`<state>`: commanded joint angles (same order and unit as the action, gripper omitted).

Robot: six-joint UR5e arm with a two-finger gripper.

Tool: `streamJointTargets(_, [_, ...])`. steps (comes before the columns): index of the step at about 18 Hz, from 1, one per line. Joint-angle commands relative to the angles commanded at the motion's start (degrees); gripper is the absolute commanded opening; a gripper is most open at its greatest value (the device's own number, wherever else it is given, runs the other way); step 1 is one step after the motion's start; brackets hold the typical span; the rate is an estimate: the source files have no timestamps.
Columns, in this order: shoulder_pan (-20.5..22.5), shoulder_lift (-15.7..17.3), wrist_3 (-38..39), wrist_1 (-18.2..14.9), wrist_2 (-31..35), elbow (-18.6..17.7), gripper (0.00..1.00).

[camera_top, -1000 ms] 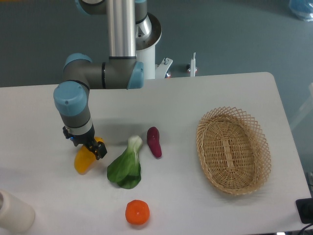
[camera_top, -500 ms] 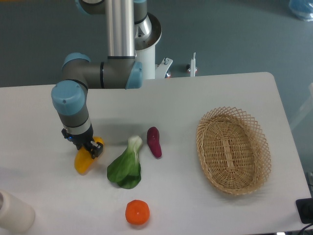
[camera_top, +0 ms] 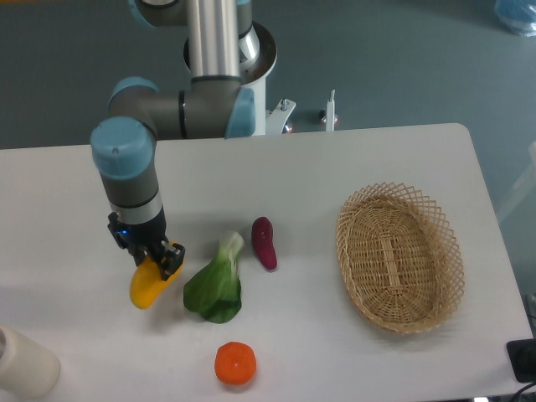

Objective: Pick up the mango from the table
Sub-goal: 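Lift the held mango up and carry it toward the bok choy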

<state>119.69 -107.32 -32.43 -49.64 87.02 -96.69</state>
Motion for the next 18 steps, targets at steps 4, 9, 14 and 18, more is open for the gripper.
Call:
streamJointTargets(4, [4.75, 4.39, -8.06, -7.65, -4.22, 2.73, 0.58])
streamJointTargets(9, [9.76, 7.91, -15.36, -12.59, -6.78, 4.05, 0.58])
streamJointTargets(14, [12.40, 8.27, -18.99, -13.82, -7.30, 5.02, 0.58])
streamJointTargets(18, [13.29, 8.27, -18.99, -14.08, -7.30, 4.76, 0.58])
